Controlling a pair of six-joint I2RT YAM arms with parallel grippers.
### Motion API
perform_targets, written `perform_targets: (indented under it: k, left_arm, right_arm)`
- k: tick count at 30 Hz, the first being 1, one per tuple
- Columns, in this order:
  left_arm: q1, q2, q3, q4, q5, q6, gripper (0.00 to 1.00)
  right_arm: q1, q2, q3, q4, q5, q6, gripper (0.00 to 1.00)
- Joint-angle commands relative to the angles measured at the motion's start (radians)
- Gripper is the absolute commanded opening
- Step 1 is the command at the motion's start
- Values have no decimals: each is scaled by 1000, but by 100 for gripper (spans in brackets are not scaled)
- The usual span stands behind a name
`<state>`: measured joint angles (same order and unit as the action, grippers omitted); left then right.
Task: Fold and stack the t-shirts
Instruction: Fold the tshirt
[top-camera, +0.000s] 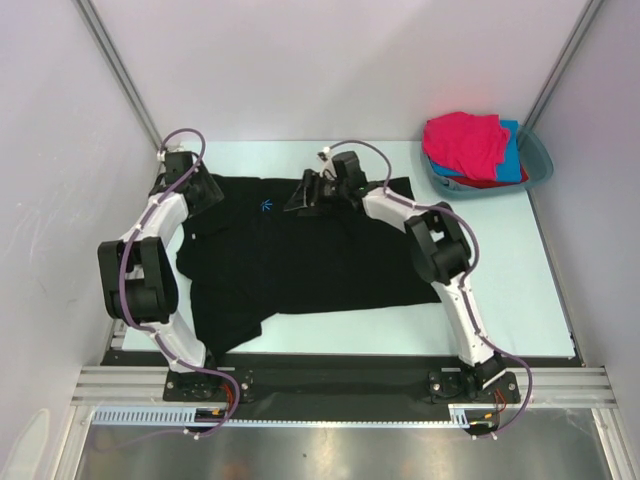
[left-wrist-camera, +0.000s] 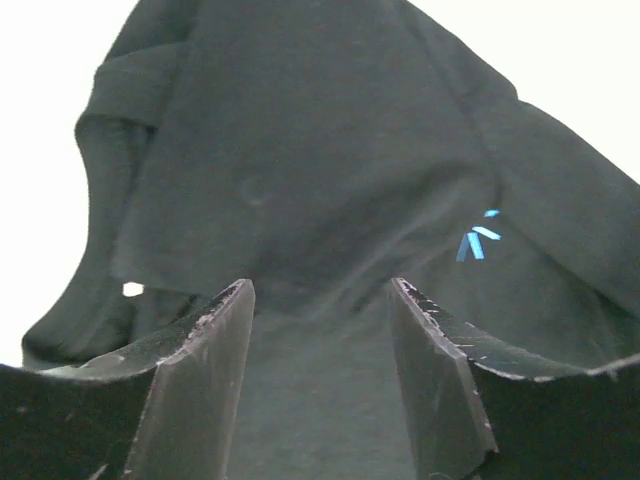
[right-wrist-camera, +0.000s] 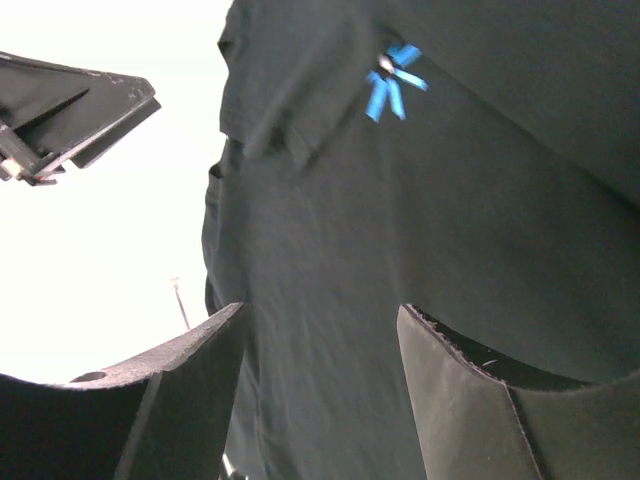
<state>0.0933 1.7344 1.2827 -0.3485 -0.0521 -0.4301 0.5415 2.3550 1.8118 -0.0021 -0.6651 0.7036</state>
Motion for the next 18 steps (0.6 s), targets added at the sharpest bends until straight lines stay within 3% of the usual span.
perform_targets:
  k: [1,10,18]
  left_arm:
    - [-23,7,9,65,75,-24,61]
    - [-79,125,24,103,110,-36,60]
    - [-84,179,43,112,61,-30,59]
  right_arm:
    - [49,94,156,22,-25,22,68]
    - [120,329,492,-61,-31,8,68]
    - [149,423,572,-36,-13,-42,55]
